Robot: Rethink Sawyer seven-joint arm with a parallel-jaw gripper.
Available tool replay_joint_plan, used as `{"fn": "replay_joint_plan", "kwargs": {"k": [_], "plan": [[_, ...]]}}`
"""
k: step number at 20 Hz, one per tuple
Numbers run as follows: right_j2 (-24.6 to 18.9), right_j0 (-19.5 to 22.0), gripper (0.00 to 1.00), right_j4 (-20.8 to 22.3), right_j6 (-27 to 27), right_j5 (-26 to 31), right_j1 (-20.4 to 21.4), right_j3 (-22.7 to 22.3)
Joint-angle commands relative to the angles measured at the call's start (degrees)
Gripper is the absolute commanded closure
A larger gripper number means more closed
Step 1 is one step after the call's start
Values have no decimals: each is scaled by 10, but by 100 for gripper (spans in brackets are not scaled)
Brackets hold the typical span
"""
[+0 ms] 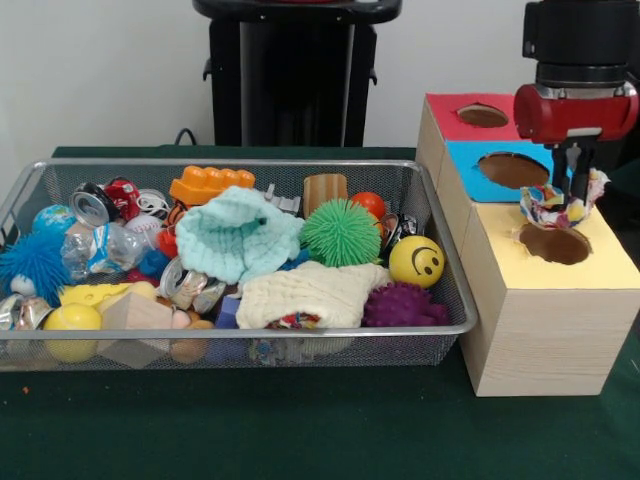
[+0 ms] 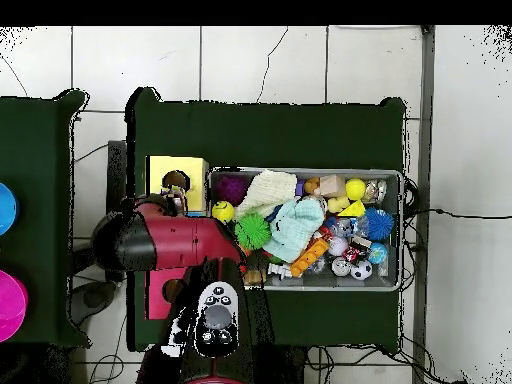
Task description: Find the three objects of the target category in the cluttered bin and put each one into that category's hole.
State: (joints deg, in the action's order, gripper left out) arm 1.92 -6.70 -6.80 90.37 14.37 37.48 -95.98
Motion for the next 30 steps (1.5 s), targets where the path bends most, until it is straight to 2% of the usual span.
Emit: {"fn": "replay_joint_plan", "kwargs": {"k": [1, 5, 12, 20, 24, 28, 30], "plan": [[12, -6, 100, -41, 156, -45, -57, 39], [19, -13, 100, -45, 152, -77, -84, 48], [22, -18, 100, -54, 146, -120, -108, 41], [53, -31, 100, -77, 143, -129, -130, 43], [88, -42, 100, -86, 137, -115, -140, 48], [110, -49, 100, -113, 148, -52, -155, 54], [142, -69, 100, -131, 161, -23, -168, 63]]}}
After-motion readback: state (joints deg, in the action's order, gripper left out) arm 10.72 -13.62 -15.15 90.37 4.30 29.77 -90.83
